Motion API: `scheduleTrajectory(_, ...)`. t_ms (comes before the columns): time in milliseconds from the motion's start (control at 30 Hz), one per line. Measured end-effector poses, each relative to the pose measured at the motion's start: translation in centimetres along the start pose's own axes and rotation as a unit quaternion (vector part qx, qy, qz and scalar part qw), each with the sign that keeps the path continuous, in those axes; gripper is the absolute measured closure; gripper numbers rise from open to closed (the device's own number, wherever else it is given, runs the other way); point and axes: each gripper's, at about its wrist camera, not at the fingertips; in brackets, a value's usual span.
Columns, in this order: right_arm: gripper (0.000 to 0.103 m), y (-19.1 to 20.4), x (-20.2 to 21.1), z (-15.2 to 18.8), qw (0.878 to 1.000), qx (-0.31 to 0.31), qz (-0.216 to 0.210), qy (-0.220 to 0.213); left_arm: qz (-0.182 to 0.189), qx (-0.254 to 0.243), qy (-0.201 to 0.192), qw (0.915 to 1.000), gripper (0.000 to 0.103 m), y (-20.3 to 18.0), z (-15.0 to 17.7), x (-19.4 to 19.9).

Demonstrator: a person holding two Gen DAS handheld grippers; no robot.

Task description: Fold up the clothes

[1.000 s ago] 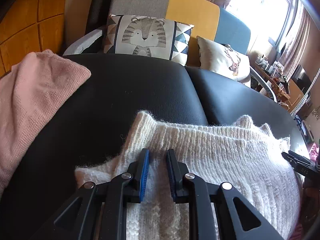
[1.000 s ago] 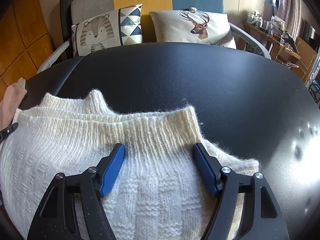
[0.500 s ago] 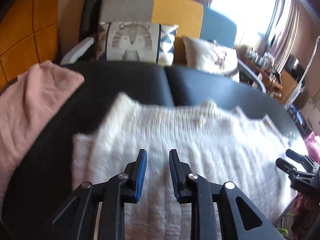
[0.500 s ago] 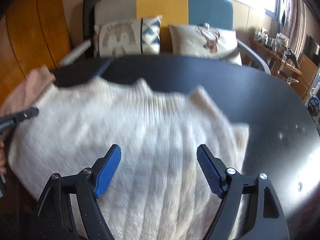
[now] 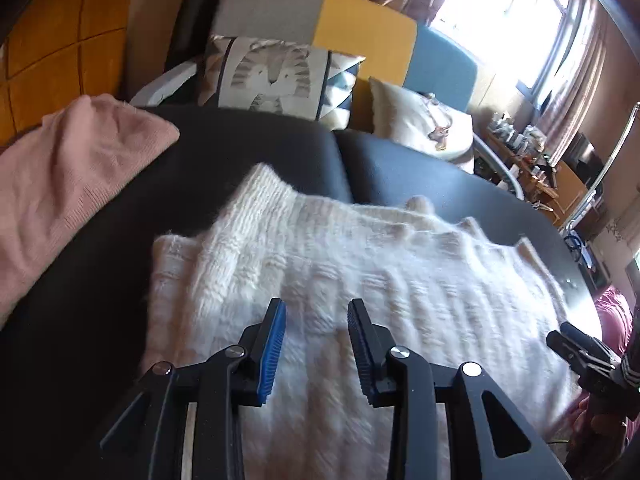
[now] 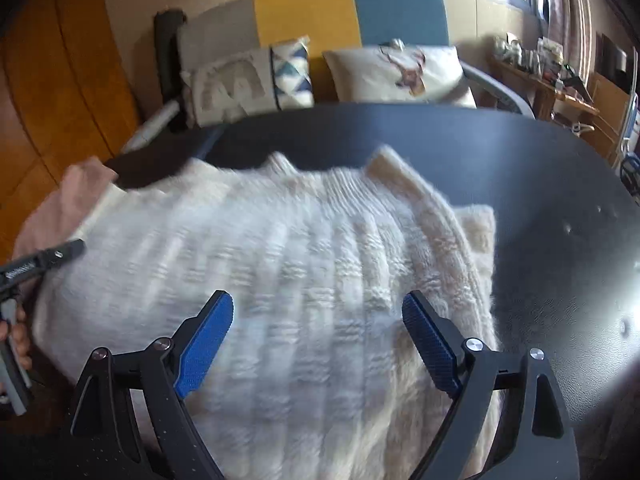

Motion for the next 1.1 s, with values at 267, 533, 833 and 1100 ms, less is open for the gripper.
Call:
scheduleTrajectory(267, 0.014, 2.7, 0.1, 3.6, 0.999, 0.031, 0.002, 0.015, -0.006, -0.076, 0.034, 0.9965, 0.07, -4.8, 3.6, -0.9)
scheduleTrajectory(533, 0.009, 3.4, -0.1, 5.8, 0.997, 0.063, 0.038, -0.029, -0.012, -0.109, -0.001, 0.994, 0.067, -4.7, 5.3, -1.3)
scheduleTrajectory(833, 0.008, 2.9, 1.9, 2.4, 0.997, 0.048, 0.049, -0.03, -0.026, -0.1, -0.014, 0.9946, 0.067, -4.9, 2.7, 1.0)
scheduleTrajectory(1100, 0.008, 2.2, -1.7, 0.4, 0.998, 0.029, 0.055, 0.004, -0.076, -0.031, 0.008, 0.9966, 0.067, -0.6, 1.0, -1.7)
Point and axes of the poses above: each gripper's, at about its wrist camera, not at the fingertips, and x roughly against the way its jaws point, y to its left, z to its underside, and after that the axes turned 15 degrees about z, right-handed
